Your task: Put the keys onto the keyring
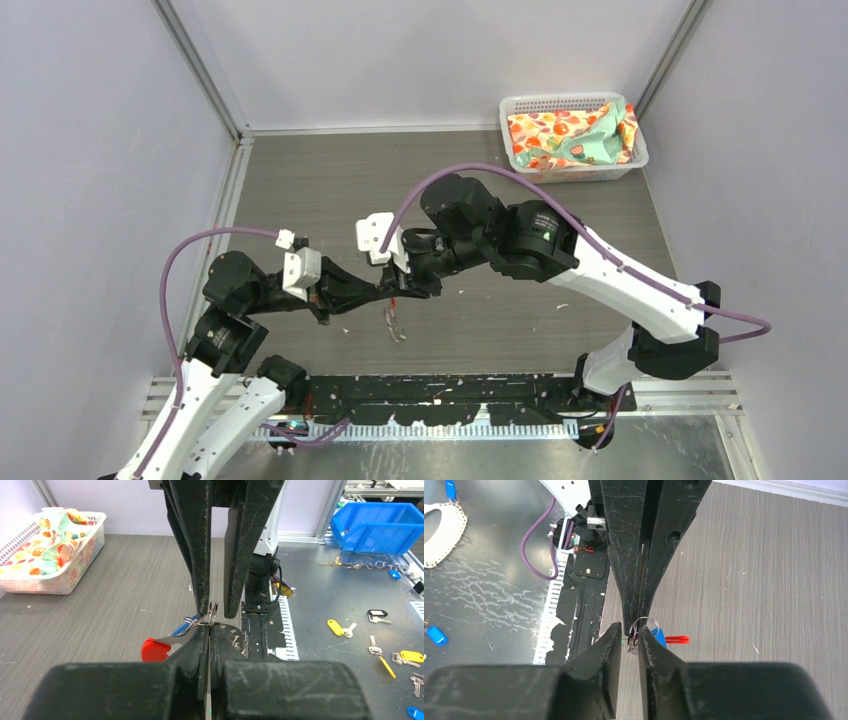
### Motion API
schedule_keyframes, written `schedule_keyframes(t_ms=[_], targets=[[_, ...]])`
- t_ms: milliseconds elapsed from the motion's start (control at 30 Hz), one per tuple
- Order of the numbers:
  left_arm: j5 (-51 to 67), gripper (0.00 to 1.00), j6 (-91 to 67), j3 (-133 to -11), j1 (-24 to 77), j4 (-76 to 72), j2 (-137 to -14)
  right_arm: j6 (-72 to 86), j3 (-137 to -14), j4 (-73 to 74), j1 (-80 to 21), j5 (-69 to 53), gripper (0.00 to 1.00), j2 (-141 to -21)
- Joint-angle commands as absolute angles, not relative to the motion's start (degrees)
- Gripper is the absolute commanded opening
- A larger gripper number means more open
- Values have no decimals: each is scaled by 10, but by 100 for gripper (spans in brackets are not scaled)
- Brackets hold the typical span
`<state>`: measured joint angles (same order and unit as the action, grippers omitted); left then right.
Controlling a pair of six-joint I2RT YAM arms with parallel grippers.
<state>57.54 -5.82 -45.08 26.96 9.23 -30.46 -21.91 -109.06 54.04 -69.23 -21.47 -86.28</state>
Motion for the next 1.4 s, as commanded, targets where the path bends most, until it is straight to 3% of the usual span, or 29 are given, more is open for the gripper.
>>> schedule_keyframes(t_ms=[0, 133, 267, 433, 500, 667, 700, 800, 900, 1067, 1233, 1367], targets=[[580, 0, -60, -454, 270, 65, -299, -214, -1102, 537, -690, -216, 20, -862], [579, 0, -59, -457, 270, 65, -300, -221, -1115, 560, -689, -220, 7, -872], [577, 0, -59, -459, 270, 66, -300, -221, -1126, 579, -688, -211, 1, -882], [574, 0, -58, -461, 270, 67, -297, -213, -1136, 593, -687, -185, 7, -891], [573, 0, -58, -461, 270, 67, -298, -212, -1136, 593, -687, -188, 2, -890], [571, 0, -61, -462, 270, 67, -300, -198, -1143, 588, -680, -210, 1, -891], [571, 4, -61, -463, 270, 69, -300, -194, -1144, 589, -675, -216, 1, -890], [574, 40, -33, -479, 270, 113, -298, -187, -1148, 599, -654, -256, 1, -887], [591, 55, 68, -513, 270, 225, -292, -184, -1145, 611, -637, -302, 1, -879], [591, 56, 218, -546, 270, 360, -284, -186, -1144, 646, -636, -334, 1, -885], [564, 53, 299, -526, 270, 320, -291, -183, -1159, 683, -637, -391, 1, -906], [621, 53, 360, -526, 269, 305, -321, -175, -1172, 691, -637, -439, 1, -916]])
